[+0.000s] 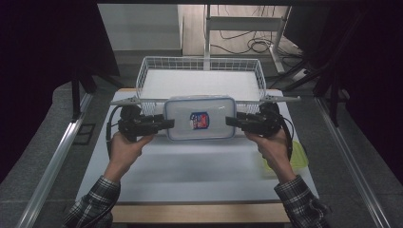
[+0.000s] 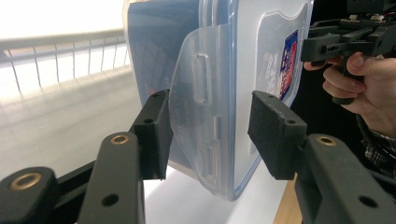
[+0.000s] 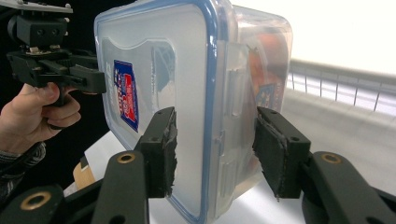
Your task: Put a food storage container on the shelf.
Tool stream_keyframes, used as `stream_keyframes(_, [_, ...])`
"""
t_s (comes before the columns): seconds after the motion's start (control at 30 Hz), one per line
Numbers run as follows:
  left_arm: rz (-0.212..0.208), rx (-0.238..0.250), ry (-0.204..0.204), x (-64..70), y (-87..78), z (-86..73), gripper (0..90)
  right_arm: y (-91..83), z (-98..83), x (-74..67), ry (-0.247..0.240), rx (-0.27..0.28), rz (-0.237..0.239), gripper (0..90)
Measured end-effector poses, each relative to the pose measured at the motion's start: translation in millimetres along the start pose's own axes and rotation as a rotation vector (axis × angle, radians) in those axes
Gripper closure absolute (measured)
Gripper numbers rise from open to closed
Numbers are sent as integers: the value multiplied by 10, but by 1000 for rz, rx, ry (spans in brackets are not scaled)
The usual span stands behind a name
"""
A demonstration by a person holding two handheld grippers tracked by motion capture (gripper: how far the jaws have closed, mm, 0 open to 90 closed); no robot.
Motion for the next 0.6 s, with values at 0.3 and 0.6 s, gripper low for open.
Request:
stream_keyframes(0.3, [-7, 12, 4, -28, -26, 259, 509, 32, 245, 72, 5, 25, -6, 506])
stream_keyframes(0.6, [-24, 35, 0, -36, -63, 471, 514, 50, 434, 120, 8, 45, -5, 507])
Point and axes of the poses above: each handheld gripper's, and its own axes: y roughly forward along the jaws, z roughly out of its top, x roughly to its right, the point moved 10 cm from there along y, roughly forward along the jaws, and after that the axes turned 10 degrees about -y, right-handed, at the moved point
